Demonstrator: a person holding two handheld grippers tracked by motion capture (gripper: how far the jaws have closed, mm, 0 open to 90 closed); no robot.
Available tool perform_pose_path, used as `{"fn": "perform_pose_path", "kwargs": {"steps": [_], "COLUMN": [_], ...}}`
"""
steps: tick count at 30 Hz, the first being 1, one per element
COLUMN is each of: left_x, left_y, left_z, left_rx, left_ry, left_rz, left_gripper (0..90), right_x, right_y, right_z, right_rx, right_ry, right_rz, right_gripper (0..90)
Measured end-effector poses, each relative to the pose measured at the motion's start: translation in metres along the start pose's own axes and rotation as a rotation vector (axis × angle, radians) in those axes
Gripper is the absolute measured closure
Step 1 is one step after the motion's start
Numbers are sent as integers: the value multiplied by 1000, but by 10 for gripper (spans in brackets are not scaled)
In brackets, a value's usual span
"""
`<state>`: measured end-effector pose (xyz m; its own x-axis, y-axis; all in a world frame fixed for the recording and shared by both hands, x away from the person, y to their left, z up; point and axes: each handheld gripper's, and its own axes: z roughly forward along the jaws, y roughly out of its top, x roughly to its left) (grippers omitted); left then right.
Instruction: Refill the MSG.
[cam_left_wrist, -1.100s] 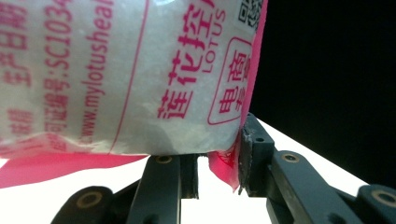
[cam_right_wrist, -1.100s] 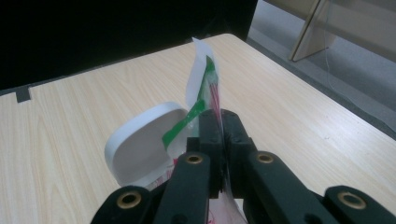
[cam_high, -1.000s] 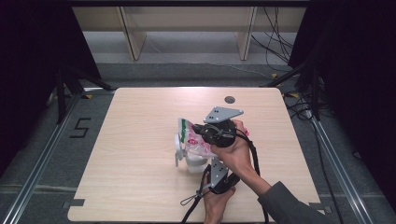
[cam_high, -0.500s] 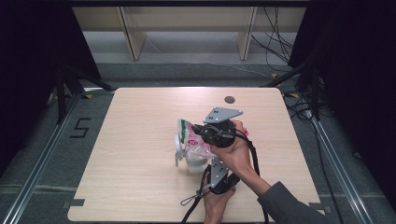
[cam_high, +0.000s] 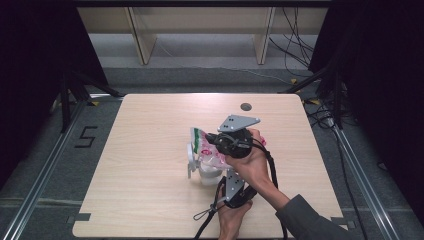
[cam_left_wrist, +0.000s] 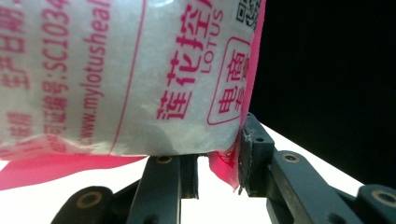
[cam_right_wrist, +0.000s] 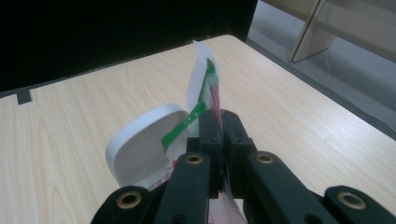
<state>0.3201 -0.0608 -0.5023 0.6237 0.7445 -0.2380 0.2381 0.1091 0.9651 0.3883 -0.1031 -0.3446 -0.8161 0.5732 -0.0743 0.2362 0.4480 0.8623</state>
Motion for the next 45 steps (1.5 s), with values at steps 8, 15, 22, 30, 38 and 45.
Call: {"fn": "perform_pose_path", "kwargs": {"steps": [8,15,22,30,38,45], "left_x": [1,0,0,0,0,0], "left_y": [0,0,0,0,1,1], "left_z": [0,0,1,1,0,0], "left_rx": [-15,-18,-17,-16,-20,-21], "left_ry": [-7,-11,-12,-13,-14,-6], "left_rz": [-2,-5,-5,-3,-6,-5], "left_gripper": [718,718,718,718,719,719], "right_x": [1,5,4,3,4,3], "right_y": [1,-1,0,1,2,3], "right_z": [1,3,2,2,1,1], "right_rx": [-6,11,10,11,8,10], "right_ry": [6,9,8,14,9,10], "right_rz": [1,12,3,1,14,4], "right_gripper": [894,894,894,894,893,894]}}
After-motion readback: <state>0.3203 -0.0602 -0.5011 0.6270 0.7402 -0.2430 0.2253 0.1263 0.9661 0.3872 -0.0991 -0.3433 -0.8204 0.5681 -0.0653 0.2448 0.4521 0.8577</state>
